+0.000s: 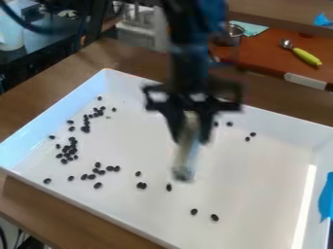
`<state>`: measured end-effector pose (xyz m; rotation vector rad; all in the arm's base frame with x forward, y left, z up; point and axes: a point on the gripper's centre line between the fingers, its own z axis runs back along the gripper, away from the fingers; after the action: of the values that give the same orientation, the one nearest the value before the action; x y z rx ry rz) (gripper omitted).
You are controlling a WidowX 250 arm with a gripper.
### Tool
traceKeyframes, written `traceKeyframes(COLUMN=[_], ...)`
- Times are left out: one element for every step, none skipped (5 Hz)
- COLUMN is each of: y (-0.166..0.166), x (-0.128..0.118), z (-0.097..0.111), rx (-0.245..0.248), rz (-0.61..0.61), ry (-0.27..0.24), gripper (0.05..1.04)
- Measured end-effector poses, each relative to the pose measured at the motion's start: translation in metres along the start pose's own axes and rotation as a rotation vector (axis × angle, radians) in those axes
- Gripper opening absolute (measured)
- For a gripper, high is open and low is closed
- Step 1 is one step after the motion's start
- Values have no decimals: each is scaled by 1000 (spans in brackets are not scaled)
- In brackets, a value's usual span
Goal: Sweep into pile
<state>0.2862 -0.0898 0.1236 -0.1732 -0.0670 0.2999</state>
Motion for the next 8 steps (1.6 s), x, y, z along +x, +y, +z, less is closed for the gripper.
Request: traceKeyframes(y=[-21, -36, -36, -29, 5, 51, 78, 110], x=[-5, -12, -6, -3, -4, -5, -6, 2], z=[-34, -65, -75, -76, -70, -61, -56, -53], rx=[41, 80, 90, 75, 86, 104, 98, 113], rz=[58, 43, 28, 6, -18, -27, -61, -100], ry=[4, 30, 11, -4, 28, 46, 24, -20], gripper=[388, 388, 388, 388, 388, 388, 388, 388])
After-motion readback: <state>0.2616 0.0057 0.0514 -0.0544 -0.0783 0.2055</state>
